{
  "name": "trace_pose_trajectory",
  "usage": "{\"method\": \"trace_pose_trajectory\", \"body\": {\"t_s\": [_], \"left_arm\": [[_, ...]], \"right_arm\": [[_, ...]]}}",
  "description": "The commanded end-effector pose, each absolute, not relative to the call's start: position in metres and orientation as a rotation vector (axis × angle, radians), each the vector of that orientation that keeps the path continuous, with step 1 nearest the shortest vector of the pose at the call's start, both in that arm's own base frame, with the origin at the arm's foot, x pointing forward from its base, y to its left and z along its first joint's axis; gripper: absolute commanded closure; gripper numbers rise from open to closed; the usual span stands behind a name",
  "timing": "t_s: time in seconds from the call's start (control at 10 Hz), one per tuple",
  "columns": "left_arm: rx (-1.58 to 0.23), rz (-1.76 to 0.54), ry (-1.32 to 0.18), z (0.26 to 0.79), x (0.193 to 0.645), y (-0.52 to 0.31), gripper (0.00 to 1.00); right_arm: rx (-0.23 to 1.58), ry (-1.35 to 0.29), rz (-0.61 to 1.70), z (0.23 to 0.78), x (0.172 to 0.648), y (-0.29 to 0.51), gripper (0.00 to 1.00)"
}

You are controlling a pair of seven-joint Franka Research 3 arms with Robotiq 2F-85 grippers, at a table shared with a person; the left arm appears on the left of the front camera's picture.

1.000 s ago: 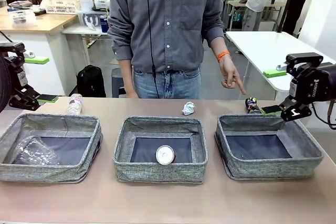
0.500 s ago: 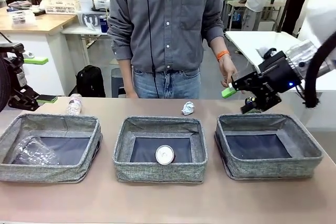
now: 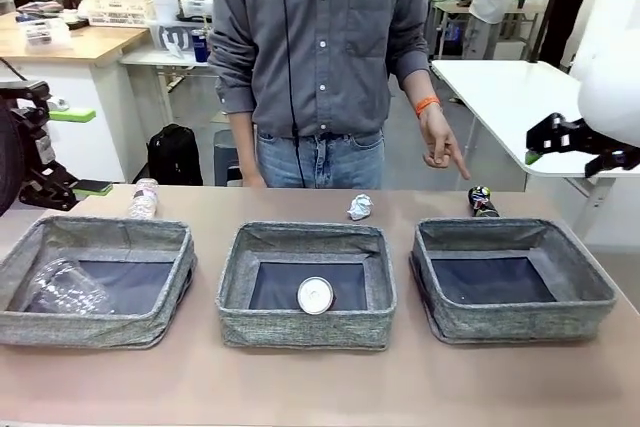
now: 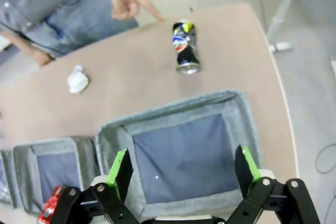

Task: Sort the waste into the appropriate baskets.
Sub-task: Pick up the waste item pointed out by the person.

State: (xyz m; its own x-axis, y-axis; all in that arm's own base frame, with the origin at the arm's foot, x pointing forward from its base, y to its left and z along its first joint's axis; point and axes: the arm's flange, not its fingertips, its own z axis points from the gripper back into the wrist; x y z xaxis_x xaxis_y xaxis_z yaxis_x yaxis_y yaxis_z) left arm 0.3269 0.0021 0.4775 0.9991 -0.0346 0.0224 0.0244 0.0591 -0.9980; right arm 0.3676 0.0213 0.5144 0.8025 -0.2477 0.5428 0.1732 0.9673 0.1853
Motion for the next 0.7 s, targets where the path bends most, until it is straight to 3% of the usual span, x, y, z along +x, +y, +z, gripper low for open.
{"method": "trace_pose_trajectory", "body": {"t_s": [0.0, 0.1, 0.2, 0.5, 0.6], "left_arm": [[-1.525, -0.051, 0.01, 0.479, 0.325, 0.003, 0.0], [-1.525, -0.051, 0.01, 0.479, 0.325, 0.003, 0.0], [-1.525, -0.051, 0.01, 0.479, 0.325, 0.003, 0.0], [-1.525, -0.051, 0.01, 0.479, 0.325, 0.003, 0.0], [-1.525, -0.051, 0.01, 0.479, 0.325, 0.003, 0.0]], "right_arm": [[0.239, -0.54, -0.096, 0.5, 0.374, 0.04, 0.0], [0.129, -0.599, -0.226, 0.514, 0.368, 0.021, 0.0], [0.064, -0.549, -0.182, 0.509, 0.383, 0.026, 0.0], [0.103, -0.411, -0.002, 0.5, 0.481, 0.038, 0.0], [0.059, -0.362, -0.075, 0.483, 0.524, 0.038, 0.0]]}}
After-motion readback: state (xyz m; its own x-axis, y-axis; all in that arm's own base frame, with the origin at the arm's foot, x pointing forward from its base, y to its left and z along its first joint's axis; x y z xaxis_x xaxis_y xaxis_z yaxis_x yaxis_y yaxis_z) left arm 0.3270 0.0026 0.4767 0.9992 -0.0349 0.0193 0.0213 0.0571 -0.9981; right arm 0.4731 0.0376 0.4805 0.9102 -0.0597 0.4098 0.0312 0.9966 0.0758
